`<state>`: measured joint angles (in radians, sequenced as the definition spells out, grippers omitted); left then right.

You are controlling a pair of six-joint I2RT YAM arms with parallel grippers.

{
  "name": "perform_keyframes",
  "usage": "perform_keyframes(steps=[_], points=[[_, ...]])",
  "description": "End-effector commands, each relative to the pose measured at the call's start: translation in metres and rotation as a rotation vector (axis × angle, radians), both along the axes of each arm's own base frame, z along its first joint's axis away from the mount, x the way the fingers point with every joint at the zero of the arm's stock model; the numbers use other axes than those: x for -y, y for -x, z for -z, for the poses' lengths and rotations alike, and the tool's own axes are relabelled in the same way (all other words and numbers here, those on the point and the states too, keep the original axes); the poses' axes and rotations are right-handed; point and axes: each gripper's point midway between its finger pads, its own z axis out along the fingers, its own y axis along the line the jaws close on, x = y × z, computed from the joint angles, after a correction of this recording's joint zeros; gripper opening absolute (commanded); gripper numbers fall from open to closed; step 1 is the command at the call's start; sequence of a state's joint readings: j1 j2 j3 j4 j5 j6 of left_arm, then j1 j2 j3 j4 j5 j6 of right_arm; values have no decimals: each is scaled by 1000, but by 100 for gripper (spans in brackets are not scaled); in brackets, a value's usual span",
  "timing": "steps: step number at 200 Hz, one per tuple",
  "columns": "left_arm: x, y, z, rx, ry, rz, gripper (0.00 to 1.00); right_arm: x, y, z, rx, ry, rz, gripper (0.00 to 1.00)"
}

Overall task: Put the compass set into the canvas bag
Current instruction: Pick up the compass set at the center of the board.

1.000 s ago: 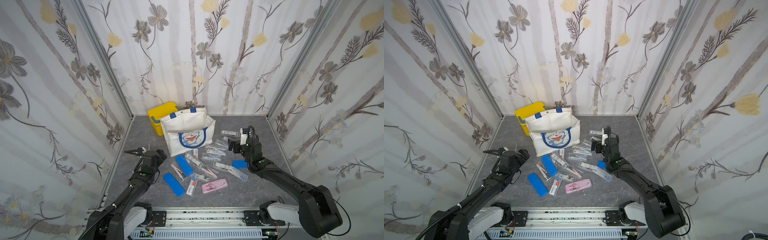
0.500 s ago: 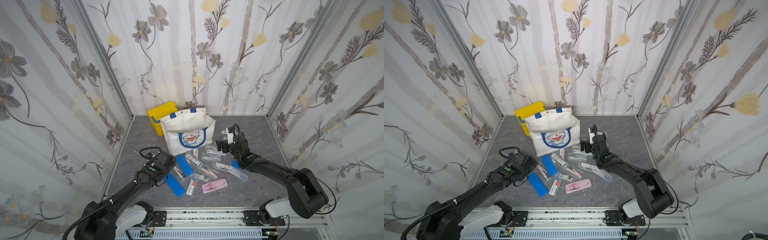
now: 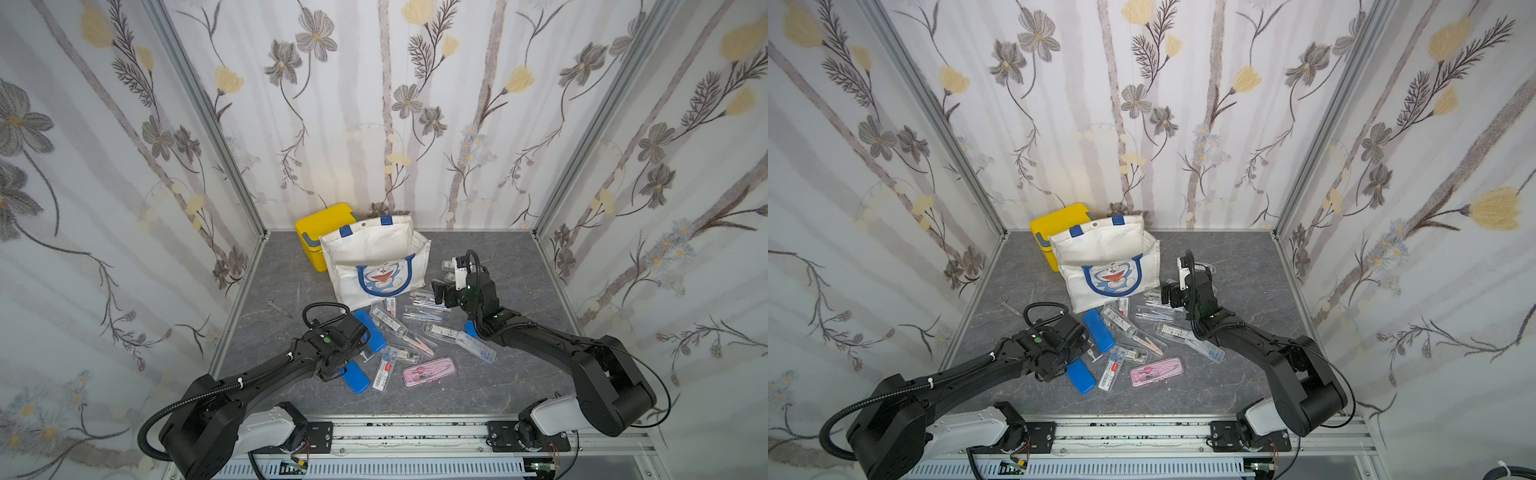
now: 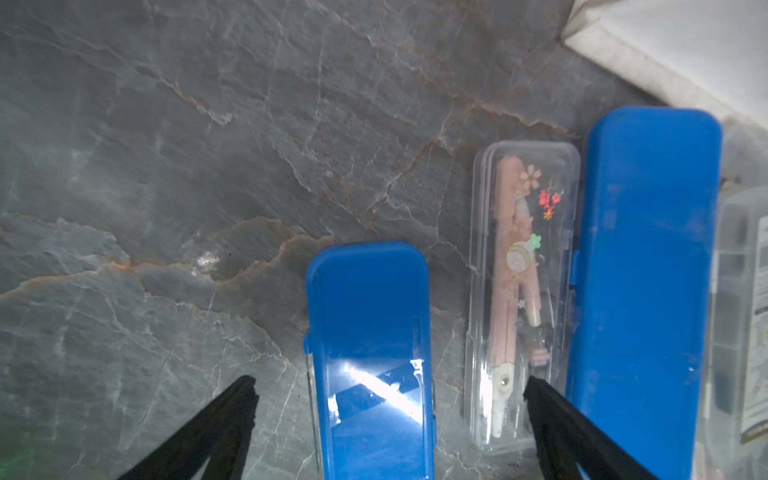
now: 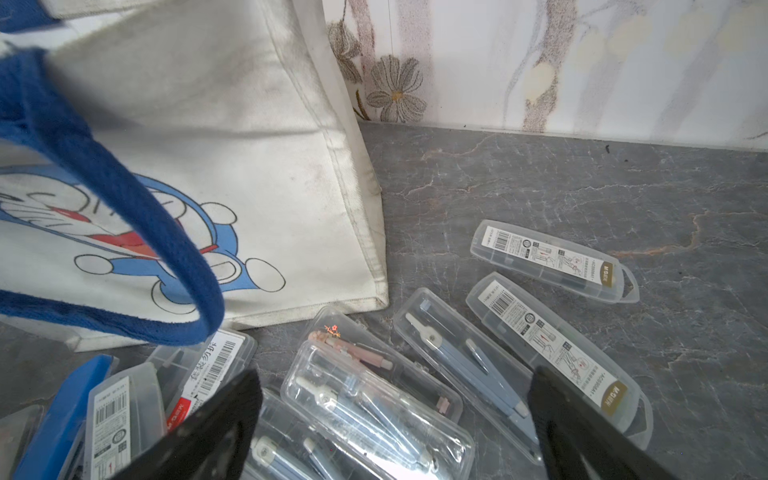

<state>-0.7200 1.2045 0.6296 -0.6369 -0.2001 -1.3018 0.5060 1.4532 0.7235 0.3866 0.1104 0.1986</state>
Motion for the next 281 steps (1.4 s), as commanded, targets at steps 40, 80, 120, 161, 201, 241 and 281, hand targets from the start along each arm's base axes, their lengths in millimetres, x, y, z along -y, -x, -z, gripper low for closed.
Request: perform_keyframes(steps=[40, 80, 120, 161, 201, 241, 281], points=[[0, 12, 7, -58, -16, -18, 92, -1, 3, -5, 34, -44, -7, 99], [-1, 15, 16, -105, -51, 9, 90, 2, 5, -12, 69, -48, 2, 100], [5, 14, 28, -164, -86, 50, 88, 5, 5, -15, 89, -42, 11, 99], [9, 11, 31, -188, -106, 75, 84, 9, 7, -18, 107, -34, 23, 99], [10, 12, 36, -200, -103, 83, 74, 14, 10, -23, 129, -38, 35, 99], [10, 6, 31, -164, -102, 80, 63, 16, 11, -25, 138, -40, 41, 99], [10, -3, 21, -104, -98, 73, 56, 15, 11, -25, 138, -44, 40, 99]])
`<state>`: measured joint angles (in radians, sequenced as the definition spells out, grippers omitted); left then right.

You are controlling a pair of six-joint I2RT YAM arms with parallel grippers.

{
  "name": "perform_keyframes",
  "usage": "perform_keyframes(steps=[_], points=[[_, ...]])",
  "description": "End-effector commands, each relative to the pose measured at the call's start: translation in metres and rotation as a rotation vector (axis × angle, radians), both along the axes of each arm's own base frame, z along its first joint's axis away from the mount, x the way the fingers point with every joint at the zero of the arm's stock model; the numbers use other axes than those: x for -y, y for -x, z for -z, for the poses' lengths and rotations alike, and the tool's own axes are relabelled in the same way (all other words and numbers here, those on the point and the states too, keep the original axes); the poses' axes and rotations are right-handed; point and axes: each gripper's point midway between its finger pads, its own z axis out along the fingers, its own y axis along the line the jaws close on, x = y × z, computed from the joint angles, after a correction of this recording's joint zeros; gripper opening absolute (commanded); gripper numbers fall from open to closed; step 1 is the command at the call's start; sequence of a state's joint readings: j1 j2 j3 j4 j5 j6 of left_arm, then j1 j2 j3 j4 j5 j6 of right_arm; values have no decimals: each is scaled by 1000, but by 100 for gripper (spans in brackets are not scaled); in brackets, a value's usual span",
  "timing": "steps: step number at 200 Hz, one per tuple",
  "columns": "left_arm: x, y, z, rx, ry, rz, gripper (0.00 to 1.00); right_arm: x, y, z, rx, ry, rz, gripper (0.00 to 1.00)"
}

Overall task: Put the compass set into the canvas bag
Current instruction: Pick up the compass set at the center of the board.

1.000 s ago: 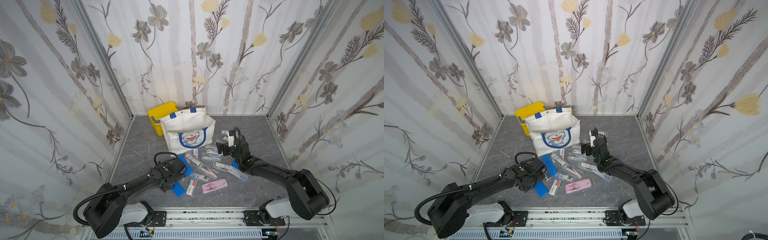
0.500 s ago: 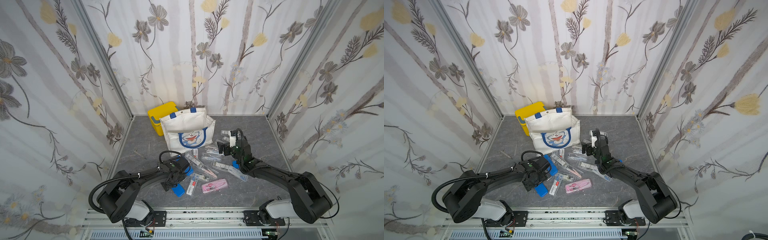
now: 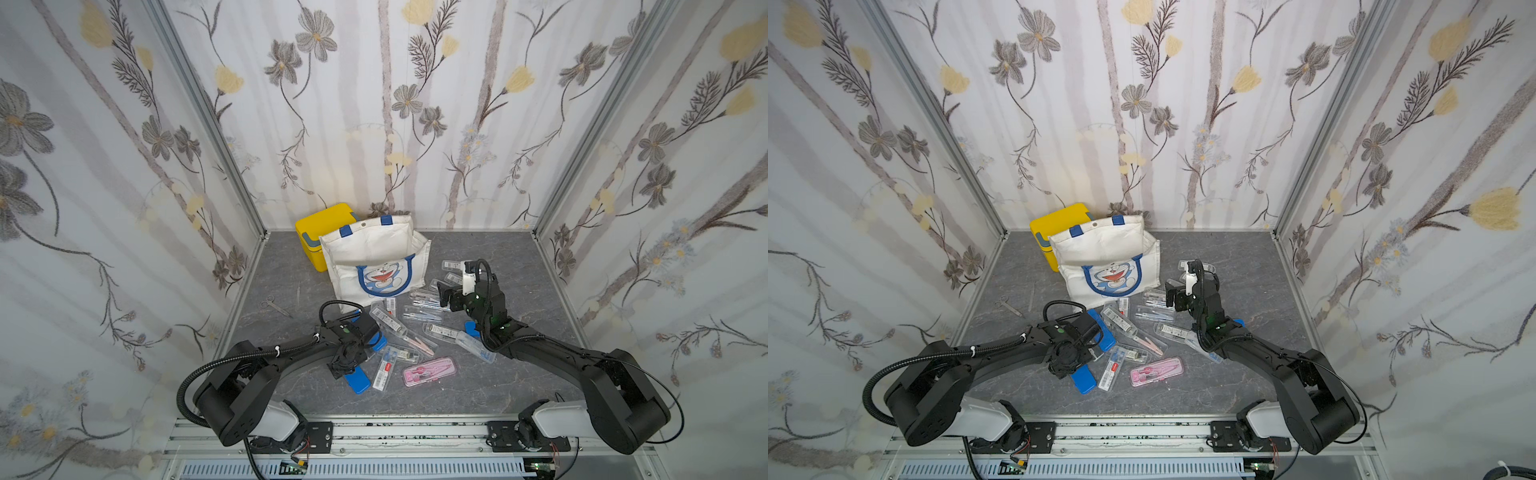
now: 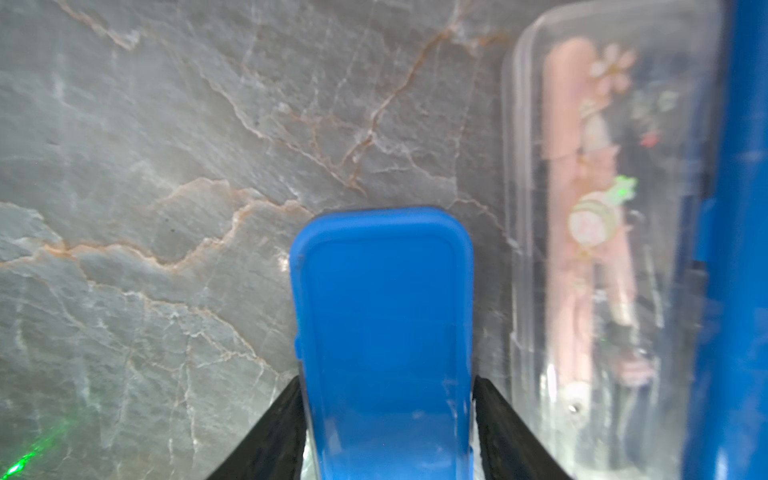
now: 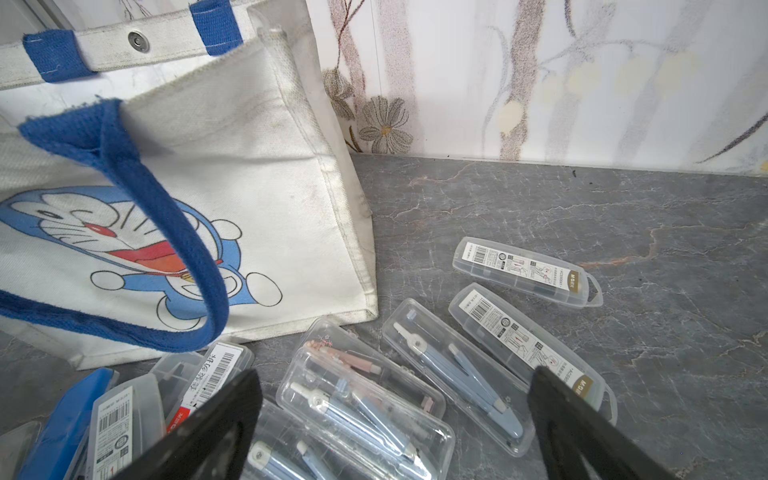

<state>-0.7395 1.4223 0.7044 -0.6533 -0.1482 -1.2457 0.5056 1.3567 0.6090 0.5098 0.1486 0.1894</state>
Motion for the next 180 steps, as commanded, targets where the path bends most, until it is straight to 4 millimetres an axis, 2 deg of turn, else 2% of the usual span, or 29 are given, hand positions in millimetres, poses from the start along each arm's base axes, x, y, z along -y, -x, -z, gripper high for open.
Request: perform_keyframes(steps=[1, 95, 174, 180], points=[[-2, -9, -7, 52, -12, -7, 56, 0, -2, -8, 36, -13, 7, 99], [-9, -24, -26, 149, -46, -6, 51, -1, -4, -7, 31, -15, 6, 100], [-8, -48, -60, 323, -29, 12, 48, -4, -6, -3, 21, -17, -2, 99], [-7, -50, -69, 353, -10, 12, 48, -5, -6, -3, 20, -18, -4, 99]])
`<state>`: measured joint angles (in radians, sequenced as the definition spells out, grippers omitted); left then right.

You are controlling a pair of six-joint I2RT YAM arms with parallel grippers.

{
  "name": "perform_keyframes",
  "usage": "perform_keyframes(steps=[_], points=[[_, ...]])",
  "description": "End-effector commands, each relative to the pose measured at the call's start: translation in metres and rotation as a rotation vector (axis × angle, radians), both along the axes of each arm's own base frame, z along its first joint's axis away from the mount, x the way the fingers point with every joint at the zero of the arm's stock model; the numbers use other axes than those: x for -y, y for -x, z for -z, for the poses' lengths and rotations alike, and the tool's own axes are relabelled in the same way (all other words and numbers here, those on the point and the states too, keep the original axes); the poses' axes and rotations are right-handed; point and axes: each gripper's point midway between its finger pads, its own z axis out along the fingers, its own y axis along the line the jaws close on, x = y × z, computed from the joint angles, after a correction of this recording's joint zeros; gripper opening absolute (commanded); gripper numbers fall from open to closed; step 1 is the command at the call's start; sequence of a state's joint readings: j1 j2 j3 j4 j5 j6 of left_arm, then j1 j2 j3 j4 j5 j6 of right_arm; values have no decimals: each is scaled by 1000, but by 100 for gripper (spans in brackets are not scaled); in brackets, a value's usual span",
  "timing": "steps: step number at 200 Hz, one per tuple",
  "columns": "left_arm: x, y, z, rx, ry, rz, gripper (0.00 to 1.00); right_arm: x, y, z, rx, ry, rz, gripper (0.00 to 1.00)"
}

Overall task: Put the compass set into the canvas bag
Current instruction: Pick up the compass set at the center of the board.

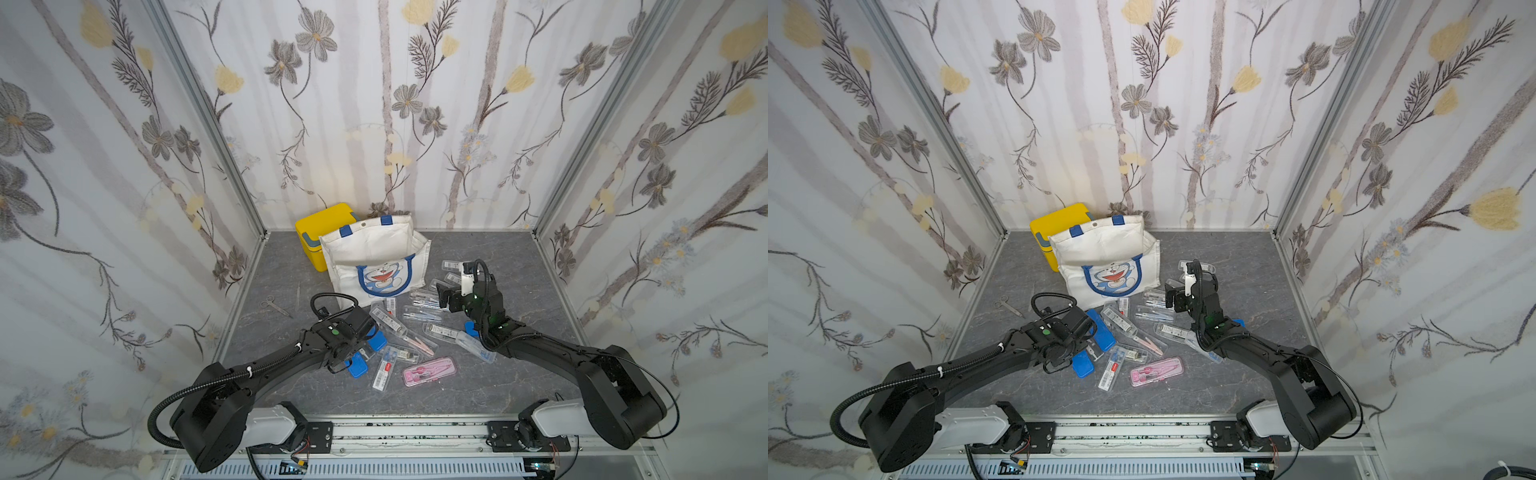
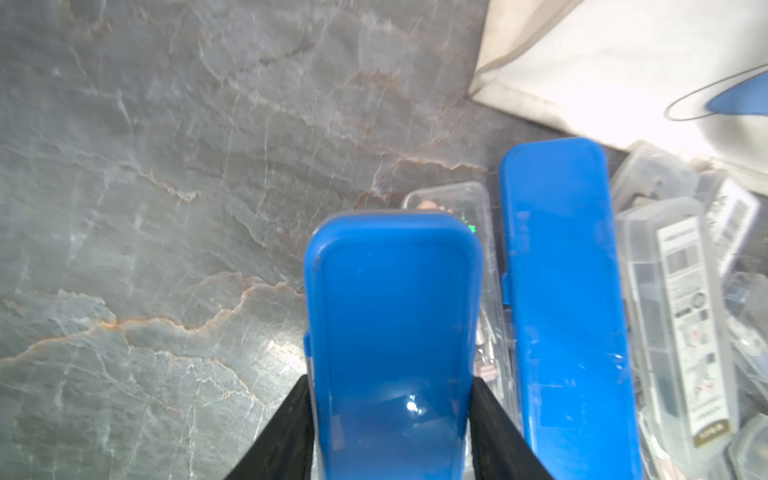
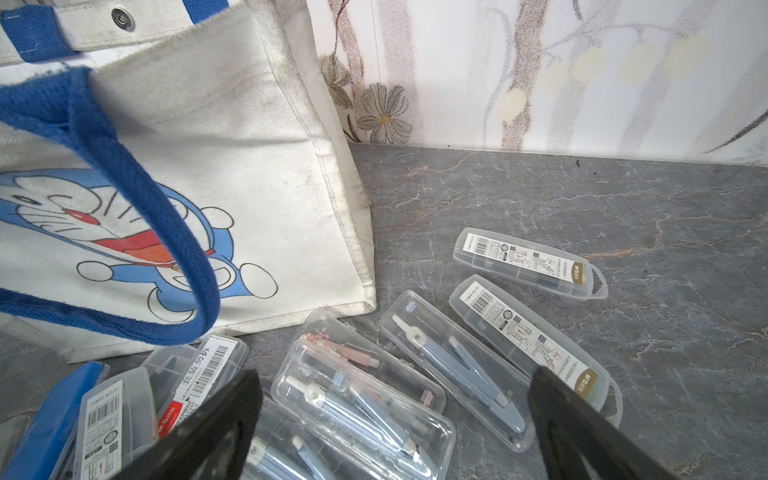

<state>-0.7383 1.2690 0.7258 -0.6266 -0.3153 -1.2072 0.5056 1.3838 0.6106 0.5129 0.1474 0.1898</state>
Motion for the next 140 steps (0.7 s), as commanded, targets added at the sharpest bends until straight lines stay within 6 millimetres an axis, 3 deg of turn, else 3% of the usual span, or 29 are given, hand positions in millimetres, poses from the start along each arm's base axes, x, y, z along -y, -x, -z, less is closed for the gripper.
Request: perform_keyframes(steps=[1, 140], points=[[-1, -15, -20, 98, -14, 12, 48, -4, -4, -12, 40, -29, -3, 99], [-4, -49, -140, 448, 0, 94, 48, -3, -5, -12, 38, -32, 1, 99]])
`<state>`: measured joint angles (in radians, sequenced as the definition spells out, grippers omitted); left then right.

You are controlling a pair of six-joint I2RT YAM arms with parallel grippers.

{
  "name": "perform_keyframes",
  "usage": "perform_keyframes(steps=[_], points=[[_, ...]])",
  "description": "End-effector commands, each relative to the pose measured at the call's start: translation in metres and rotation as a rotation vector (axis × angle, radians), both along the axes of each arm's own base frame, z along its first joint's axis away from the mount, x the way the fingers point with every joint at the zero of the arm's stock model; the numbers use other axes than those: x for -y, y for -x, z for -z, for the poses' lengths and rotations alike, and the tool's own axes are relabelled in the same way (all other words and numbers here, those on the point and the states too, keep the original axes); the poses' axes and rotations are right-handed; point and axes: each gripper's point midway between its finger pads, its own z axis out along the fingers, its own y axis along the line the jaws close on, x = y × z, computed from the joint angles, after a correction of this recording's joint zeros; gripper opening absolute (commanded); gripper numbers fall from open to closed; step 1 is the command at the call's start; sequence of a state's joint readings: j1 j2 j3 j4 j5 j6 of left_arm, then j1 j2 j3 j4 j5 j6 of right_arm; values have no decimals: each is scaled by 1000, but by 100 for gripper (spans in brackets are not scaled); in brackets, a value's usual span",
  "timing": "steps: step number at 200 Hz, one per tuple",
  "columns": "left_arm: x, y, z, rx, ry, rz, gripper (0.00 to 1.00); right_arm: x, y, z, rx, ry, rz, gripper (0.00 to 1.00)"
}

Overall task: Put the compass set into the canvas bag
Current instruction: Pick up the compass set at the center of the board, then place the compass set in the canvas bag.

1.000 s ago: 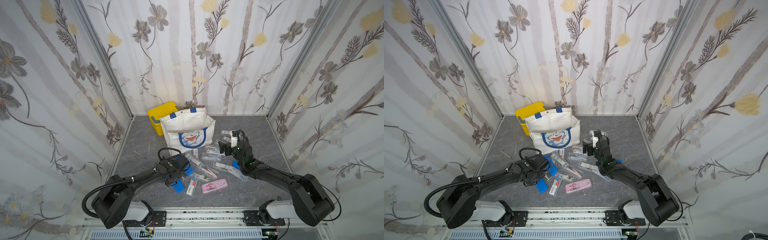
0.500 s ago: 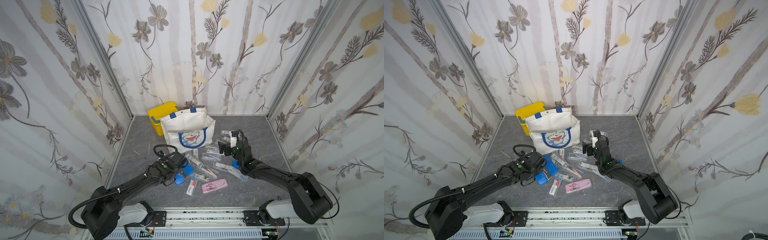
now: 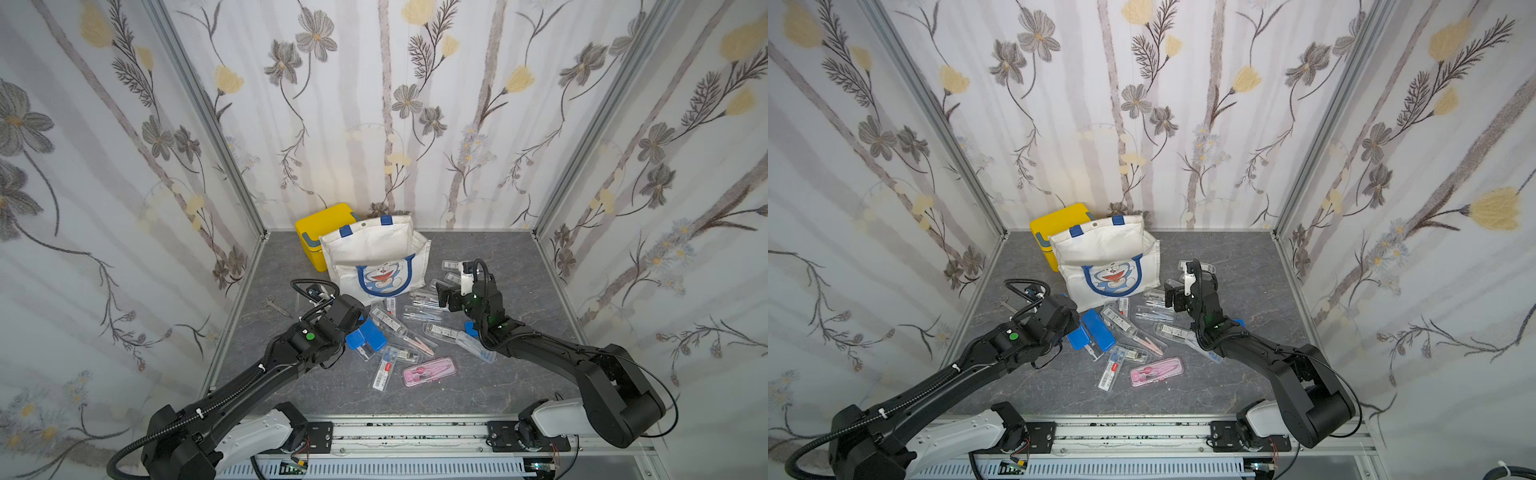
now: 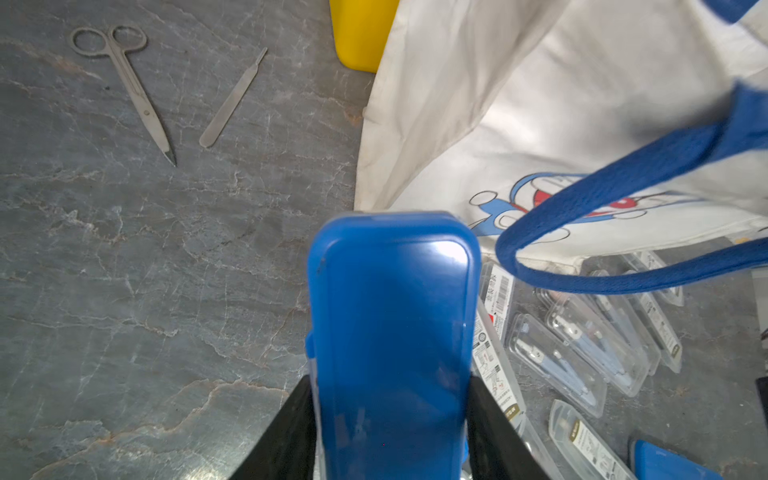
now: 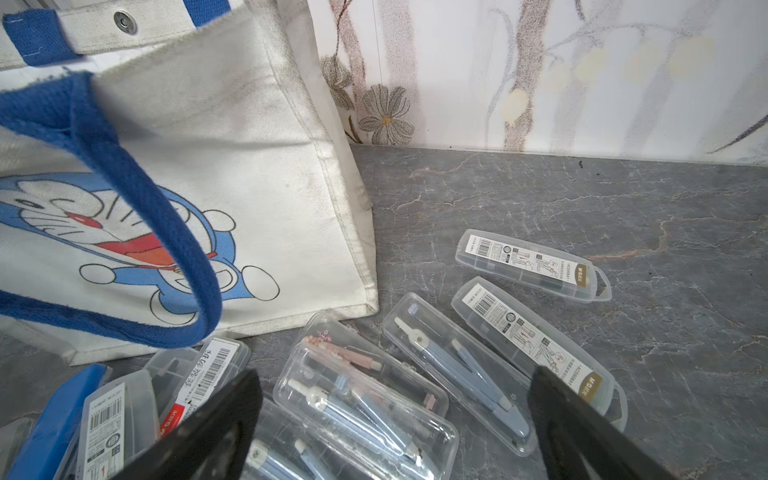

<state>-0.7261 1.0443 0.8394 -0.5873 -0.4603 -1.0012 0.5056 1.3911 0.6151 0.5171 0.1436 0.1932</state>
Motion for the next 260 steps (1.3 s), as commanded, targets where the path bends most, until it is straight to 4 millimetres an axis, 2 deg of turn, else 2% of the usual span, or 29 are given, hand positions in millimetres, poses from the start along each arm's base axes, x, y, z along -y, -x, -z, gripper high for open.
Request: perform_keyframes(steps=[1, 62, 89, 110, 116, 120, 141, 177, 211, 236, 260], points=[[-3, -12, -30, 89, -32, 4, 48, -2, -4, -12, 39, -27, 4, 99], [5, -25, -103, 233, -8, 41, 48, -2, -4, -13, 41, -29, 2, 99], [14, -34, -142, 312, 21, 66, 48, -3, -4, -14, 44, -34, -2, 99], [24, -49, -173, 364, 34, 83, 49, -5, -4, -14, 45, -38, -10, 99], [27, -56, -175, 364, 31, 87, 49, -5, -4, -15, 46, -40, -12, 99], [29, -60, -188, 386, 46, 90, 49, -6, -4, -15, 46, -40, -12, 100], [39, -86, -208, 406, 89, 109, 49, -5, -4, -16, 48, -39, -13, 99], [48, -142, -209, 415, 119, 101, 49, -1, -2, -18, 55, -33, 0, 99], [64, -185, -198, 437, 112, 98, 50, 3, -1, -17, 59, -16, 12, 99], [73, -214, -176, 445, 73, 74, 50, 5, 0, -13, 52, -6, 18, 100], [82, -239, -144, 408, 18, 67, 50, 7, 2, -10, 45, 4, 23, 99]])
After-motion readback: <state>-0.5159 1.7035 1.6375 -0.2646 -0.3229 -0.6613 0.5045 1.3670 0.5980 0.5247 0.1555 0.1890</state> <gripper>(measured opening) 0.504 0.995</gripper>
